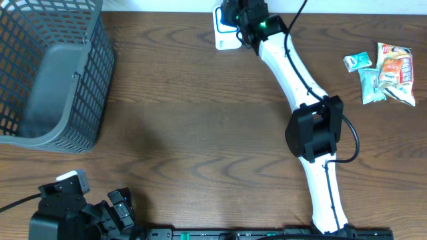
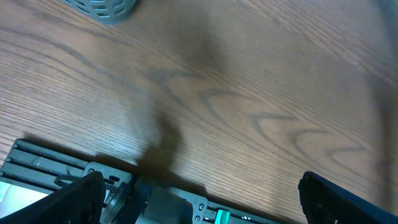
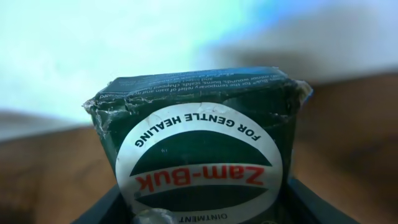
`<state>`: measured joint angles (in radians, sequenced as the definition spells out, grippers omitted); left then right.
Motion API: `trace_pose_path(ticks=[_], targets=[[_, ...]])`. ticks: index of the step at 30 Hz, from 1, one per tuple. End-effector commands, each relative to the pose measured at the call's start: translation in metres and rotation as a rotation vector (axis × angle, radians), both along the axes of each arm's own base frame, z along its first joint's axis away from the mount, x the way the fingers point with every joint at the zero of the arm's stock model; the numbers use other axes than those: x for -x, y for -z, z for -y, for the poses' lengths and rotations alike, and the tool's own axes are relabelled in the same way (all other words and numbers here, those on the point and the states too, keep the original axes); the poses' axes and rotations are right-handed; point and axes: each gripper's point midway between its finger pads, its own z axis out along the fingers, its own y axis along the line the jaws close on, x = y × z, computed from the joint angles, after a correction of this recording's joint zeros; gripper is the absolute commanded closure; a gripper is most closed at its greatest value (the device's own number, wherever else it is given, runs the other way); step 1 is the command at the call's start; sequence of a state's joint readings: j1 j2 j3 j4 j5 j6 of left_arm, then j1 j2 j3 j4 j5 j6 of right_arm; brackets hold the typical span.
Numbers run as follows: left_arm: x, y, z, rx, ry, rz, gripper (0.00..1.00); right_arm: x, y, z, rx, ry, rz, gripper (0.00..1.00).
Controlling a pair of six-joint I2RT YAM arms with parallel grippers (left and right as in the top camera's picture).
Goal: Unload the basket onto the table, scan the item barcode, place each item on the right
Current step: 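Hold the Zam-Buk tin beneath the white scanner, then carry the Zam-Buk tin to the right table edge and release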
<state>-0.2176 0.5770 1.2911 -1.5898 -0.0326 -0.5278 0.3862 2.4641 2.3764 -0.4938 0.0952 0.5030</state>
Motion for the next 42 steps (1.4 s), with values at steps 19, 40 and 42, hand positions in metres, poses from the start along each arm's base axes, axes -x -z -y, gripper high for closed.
trace_pose_path(ticks=[19, 40, 42], targets=[[0.000, -0.001, -0.002, -0.002, -0.015, 0.005, 0.02, -0.029, 0.023, 0.015, 0.295, 0.112, 0.158, 0.54], [0.000, -0.001, -0.002, -0.002, -0.015, 0.005, 0.02, 0.075, -0.034, 0.343, 0.471, 0.642, -0.329, 0.45], [0.000, -0.001, -0.002, -0.002, -0.015, 0.005, 0.02, 0.088, -0.026, 0.370, 0.478, 0.678, -0.390, 0.25]])
